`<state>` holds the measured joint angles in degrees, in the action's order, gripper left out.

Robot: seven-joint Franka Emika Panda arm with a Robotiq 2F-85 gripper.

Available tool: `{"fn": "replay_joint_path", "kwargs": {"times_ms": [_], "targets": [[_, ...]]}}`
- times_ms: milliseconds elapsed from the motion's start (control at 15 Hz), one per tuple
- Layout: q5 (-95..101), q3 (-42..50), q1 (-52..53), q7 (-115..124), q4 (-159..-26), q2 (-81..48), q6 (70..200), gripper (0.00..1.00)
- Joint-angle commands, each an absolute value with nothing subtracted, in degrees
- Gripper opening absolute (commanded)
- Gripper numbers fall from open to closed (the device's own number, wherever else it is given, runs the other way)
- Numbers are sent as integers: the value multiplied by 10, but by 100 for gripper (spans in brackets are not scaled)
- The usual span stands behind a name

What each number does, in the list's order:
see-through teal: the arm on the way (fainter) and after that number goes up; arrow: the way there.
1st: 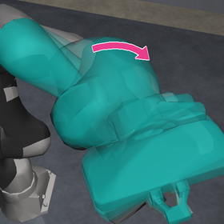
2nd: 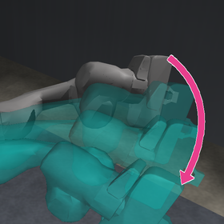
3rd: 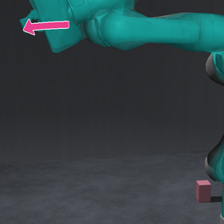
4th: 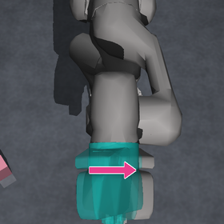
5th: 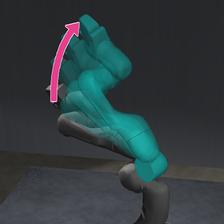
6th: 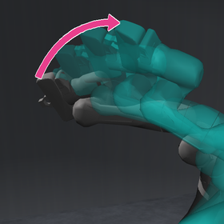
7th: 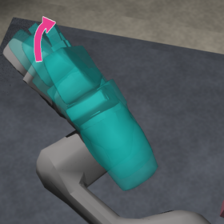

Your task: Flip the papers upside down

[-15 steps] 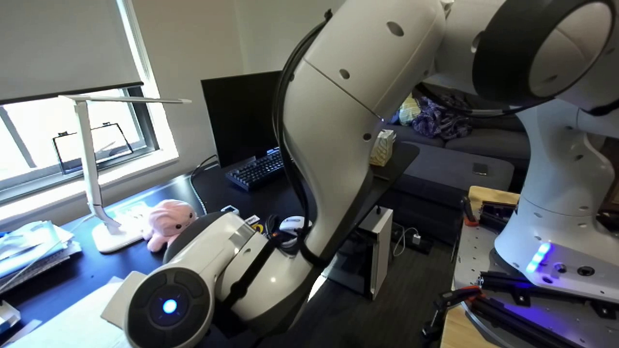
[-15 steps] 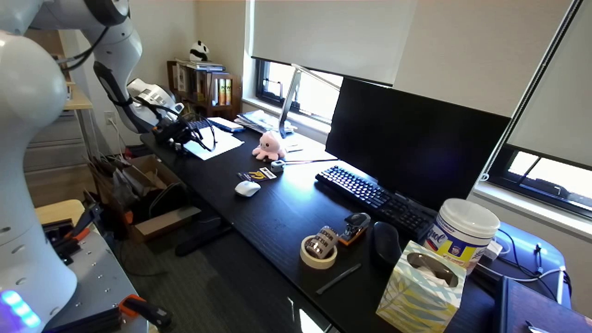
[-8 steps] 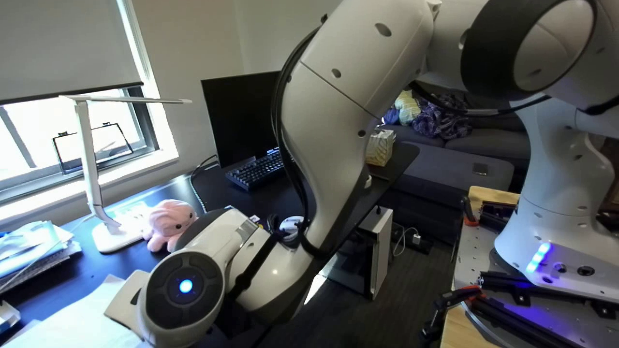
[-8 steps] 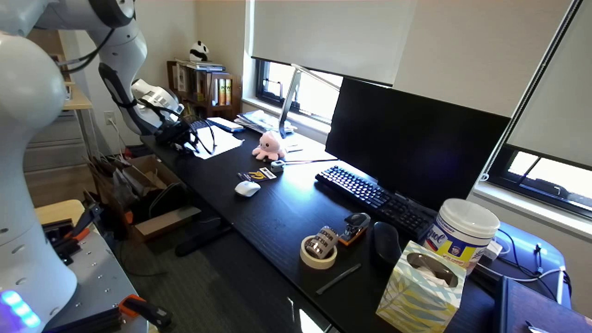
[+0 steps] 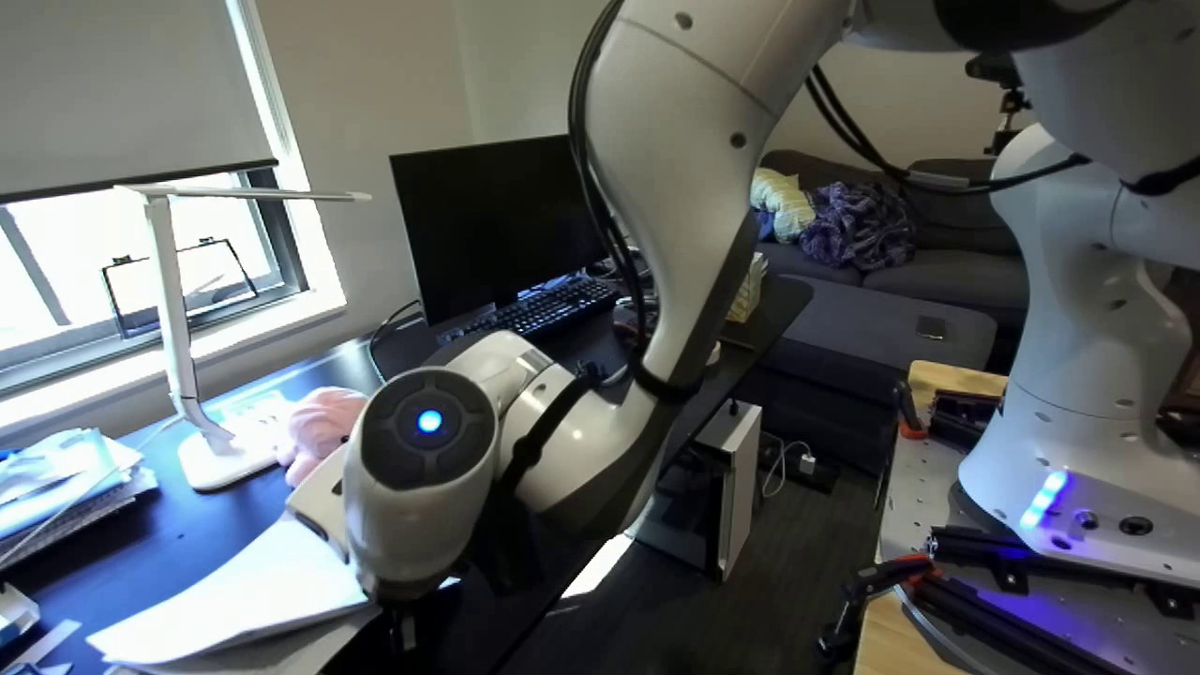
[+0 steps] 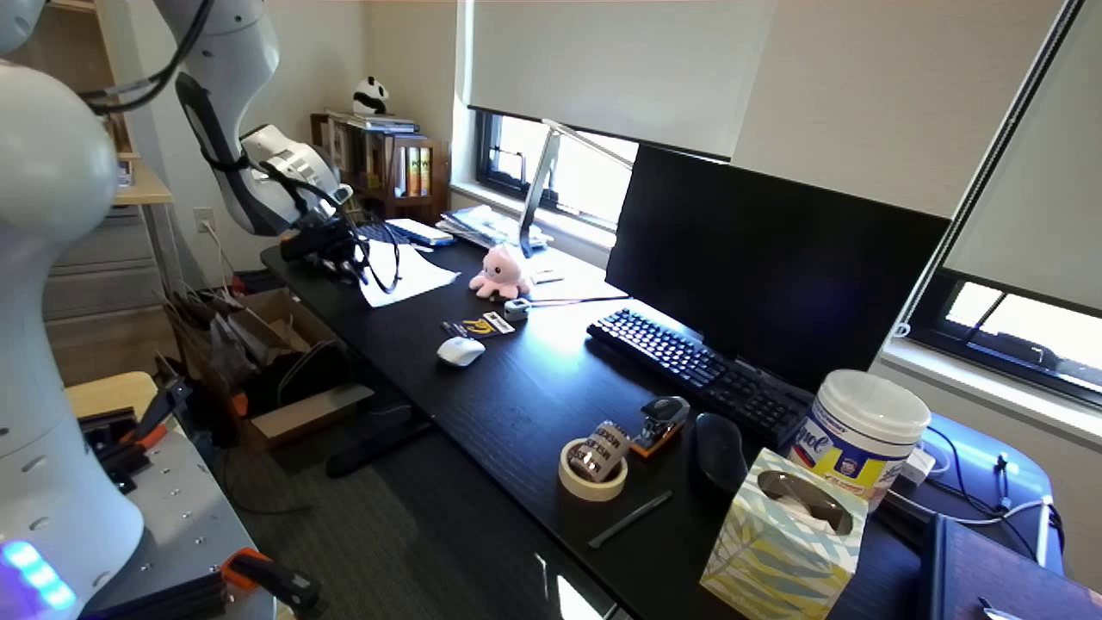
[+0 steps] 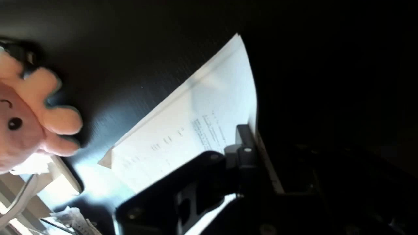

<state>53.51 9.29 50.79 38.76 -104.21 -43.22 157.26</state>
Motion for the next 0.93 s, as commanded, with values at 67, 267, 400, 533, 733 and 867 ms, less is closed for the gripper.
{"fn": "replay_joint_path", "kwargs": {"times_ms": [67, 267, 400, 533, 733, 867], "targets": [[592, 139, 510, 508, -1184, -295, 1686, 4], [691, 231, 538, 632, -1181, -291, 1803, 4], [730, 301, 551, 715, -1137, -341, 1903, 4], [694, 356, 561, 752, -1105, -394, 1995, 4], [543, 237, 456, 667, -1062, -425, 2008, 4], [476, 175, 408, 654, -1000, -476, 1992, 4]]}}
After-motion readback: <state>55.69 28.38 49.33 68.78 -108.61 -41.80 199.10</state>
